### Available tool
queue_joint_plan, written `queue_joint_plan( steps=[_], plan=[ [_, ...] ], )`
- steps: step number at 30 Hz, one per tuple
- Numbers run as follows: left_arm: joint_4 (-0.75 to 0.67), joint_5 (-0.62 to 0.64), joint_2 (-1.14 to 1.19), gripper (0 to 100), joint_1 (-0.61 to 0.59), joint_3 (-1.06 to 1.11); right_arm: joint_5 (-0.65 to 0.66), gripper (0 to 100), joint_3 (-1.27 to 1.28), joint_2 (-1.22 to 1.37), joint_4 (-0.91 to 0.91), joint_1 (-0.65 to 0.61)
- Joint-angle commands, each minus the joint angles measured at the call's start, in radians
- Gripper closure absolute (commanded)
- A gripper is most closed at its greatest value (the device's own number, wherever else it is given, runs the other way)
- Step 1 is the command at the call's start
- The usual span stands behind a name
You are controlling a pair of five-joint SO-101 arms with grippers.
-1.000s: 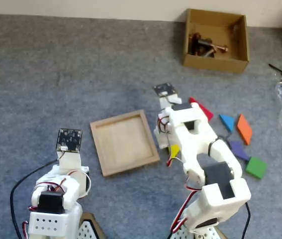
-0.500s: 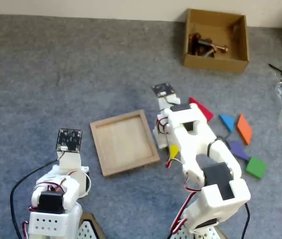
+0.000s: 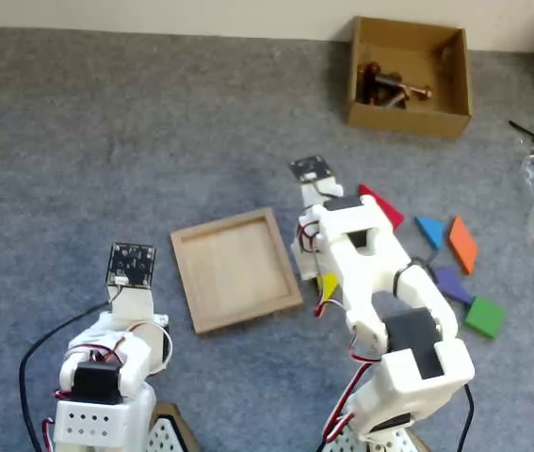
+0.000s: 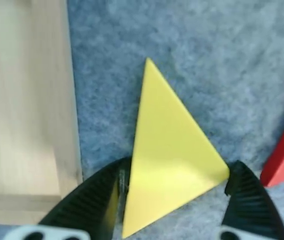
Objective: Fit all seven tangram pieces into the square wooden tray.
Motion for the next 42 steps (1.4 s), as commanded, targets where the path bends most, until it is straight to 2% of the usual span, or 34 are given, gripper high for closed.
queue_joint_plan(
  steps=[1, 26, 31, 42],
  plan=[
    [-0.002, 0.008, -0.007, 99, 0.015, 0.019, -0.009, 74.5, -0.001, -0.025, -0.028, -0.021],
    [-0.002, 0.008, -0.007, 99, 0.015, 0.019, -0.009, 74.6, -0.002, -0.028, -0.022, -0.015],
    [-0.002, 0.008, -0.007, 99, 0.015, 0.019, -0.009, 81.1, -0.002, -0.028, -0.024, -0.015],
    [-0.002, 0.008, -0.007, 99, 0.015, 0.019, -0.009, 81.8, 0.001, -0.028, -0.024, -0.015]
  ],
)
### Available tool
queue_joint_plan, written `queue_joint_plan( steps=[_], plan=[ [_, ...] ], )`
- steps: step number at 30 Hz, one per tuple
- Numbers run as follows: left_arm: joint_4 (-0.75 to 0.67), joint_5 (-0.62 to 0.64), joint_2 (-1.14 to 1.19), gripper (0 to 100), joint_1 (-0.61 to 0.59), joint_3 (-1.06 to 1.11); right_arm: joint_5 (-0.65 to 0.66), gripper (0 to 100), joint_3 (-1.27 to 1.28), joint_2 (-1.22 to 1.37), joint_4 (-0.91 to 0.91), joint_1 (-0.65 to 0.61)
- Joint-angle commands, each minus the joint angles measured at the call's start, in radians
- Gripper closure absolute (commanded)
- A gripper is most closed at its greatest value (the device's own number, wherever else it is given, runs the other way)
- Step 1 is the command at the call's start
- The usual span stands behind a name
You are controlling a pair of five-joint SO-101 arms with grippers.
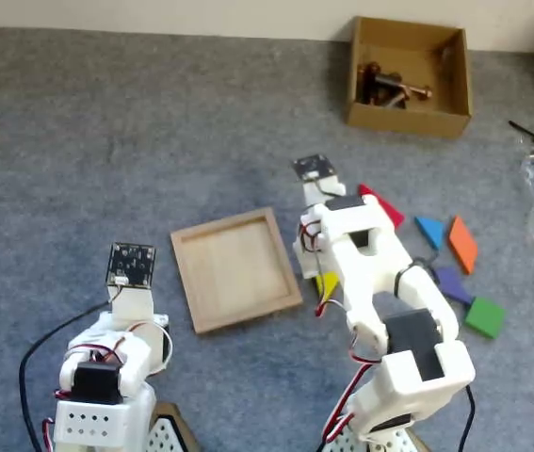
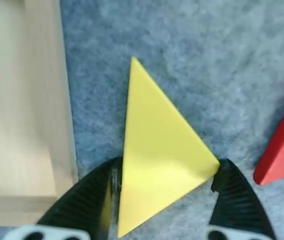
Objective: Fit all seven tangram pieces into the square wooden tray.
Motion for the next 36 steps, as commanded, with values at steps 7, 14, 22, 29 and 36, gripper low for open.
queue_joint_plan(
  steps=[7, 14, 22, 29, 36],
  plan=[
    [-0.002, 0.008, -0.007, 99, 0.015, 0.019, -0.003, 81.8, -0.001, -0.024, -0.022, -0.016],
    [-0.002, 0.008, -0.007, 99, 0.015, 0.019, -0.003, 81.8, -0.001, -0.059, -0.021, -0.016],
    [-0.002, 0.008, -0.007, 99, 0.015, 0.019, -0.003, 81.8, 0.005, -0.205, -0.021, -0.021],
    [-0.002, 0.008, -0.007, 99, 0.015, 0.019, 0.005, 81.4, 0.005, -0.205, -0.021, -0.018],
    [-0.002, 0.008, -0.007, 99, 0.015, 0.019, 0.298, 81.3, -0.005, -0.205, 0.050, -0.019]
  ],
)
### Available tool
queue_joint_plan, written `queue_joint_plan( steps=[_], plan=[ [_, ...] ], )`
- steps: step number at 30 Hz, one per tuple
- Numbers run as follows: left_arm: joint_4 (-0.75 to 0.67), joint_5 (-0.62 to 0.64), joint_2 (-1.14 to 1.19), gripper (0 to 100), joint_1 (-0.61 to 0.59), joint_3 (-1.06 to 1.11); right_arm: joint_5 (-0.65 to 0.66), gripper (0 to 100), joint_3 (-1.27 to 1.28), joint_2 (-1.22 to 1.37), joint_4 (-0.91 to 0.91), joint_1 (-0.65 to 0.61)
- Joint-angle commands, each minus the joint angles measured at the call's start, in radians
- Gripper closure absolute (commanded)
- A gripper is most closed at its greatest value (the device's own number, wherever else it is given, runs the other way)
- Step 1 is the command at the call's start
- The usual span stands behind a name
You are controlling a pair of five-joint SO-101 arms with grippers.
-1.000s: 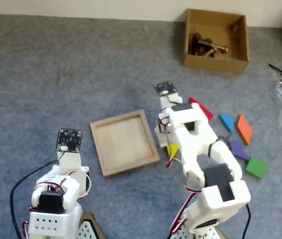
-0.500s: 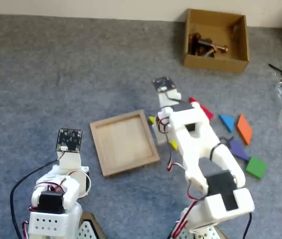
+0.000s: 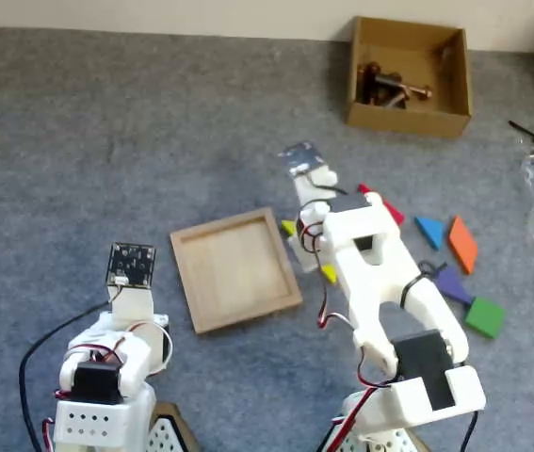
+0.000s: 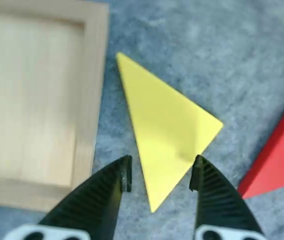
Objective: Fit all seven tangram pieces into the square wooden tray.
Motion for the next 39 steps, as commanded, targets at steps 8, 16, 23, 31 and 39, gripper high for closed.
queue_joint_plan(
  steps=[8, 16, 23, 31, 39],
  plan=[
    [-0.002, 0.008, -0.007, 99, 0.015, 0.019, 0.284, 81.7, -0.045, -0.059, 0.059, -0.008],
    [-0.002, 0.008, -0.007, 99, 0.015, 0.019, 0.301, 81.4, -0.136, -0.056, 0.061, 0.008],
    [-0.002, 0.008, -0.007, 99, 0.015, 0.019, 0.399, 81.3, -0.361, -0.022, 0.246, 0.027],
    [-0.002, 0.008, -0.007, 99, 0.015, 0.019, 0.393, 81.3, -0.746, 0.225, 0.519, 0.051],
    [-0.002, 0.008, -0.007, 99, 0.015, 0.019, 0.376, 77.2, -0.923, 0.467, 0.627, 0.048]
  ],
)
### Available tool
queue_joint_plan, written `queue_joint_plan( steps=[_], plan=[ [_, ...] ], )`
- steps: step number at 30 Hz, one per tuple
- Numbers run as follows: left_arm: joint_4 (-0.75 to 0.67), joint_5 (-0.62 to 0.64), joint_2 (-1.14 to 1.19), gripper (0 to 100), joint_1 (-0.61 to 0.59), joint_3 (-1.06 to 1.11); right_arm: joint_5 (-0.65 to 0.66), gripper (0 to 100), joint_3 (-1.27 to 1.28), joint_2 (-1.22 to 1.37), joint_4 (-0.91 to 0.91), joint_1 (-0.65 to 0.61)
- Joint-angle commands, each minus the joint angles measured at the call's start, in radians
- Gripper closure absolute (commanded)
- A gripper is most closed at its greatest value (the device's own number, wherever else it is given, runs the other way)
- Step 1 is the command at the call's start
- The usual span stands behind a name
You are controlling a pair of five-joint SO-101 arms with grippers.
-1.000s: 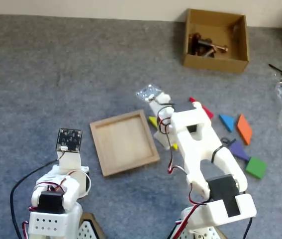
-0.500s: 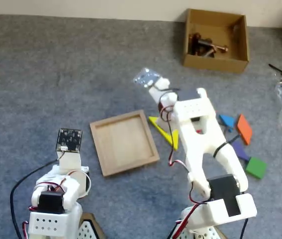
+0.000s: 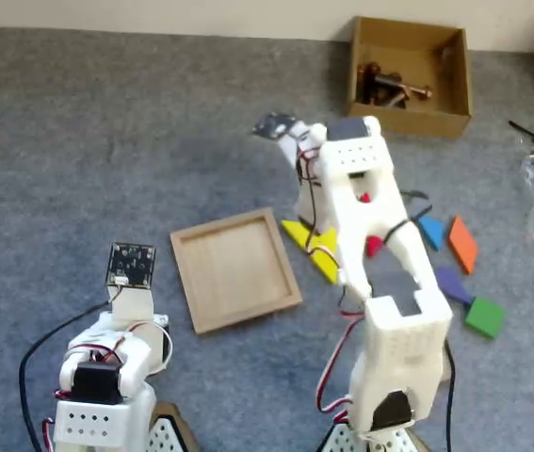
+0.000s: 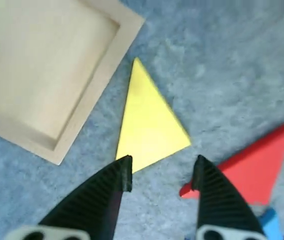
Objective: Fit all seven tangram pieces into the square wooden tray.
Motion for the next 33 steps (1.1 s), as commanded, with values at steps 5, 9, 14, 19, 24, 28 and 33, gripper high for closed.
queue_joint_plan(
  steps=[5, 9, 14, 19, 24, 28, 33],
  plan=[
    [-0.002, 0.008, -0.007, 99, 0.015, 0.019, -0.068, 76.0, -0.111, 0.061, 0.033, 0.012],
    [-0.002, 0.008, -0.007, 99, 0.015, 0.019, -0.077, 75.2, -0.091, 0.084, 0.033, 0.007],
    [-0.002, 0.008, -0.007, 99, 0.015, 0.019, -0.140, 69.2, -0.087, 0.088, 0.027, 0.005],
    [-0.002, 0.008, -0.007, 99, 0.015, 0.019, -0.133, 69.0, -0.084, 0.090, 0.028, -0.008],
    [-0.002, 0.008, -0.007, 99, 0.015, 0.019, -0.133, 69.0, 0.019, 0.088, -0.012, -0.054],
    [-0.002, 0.008, -0.007, 99, 0.015, 0.019, -0.137, 69.0, 0.082, 0.082, -0.064, -0.064],
    [-0.002, 0.008, -0.007, 99, 0.015, 0.019, -0.133, 69.0, 0.091, 0.087, -0.071, -0.064]
  ],
)
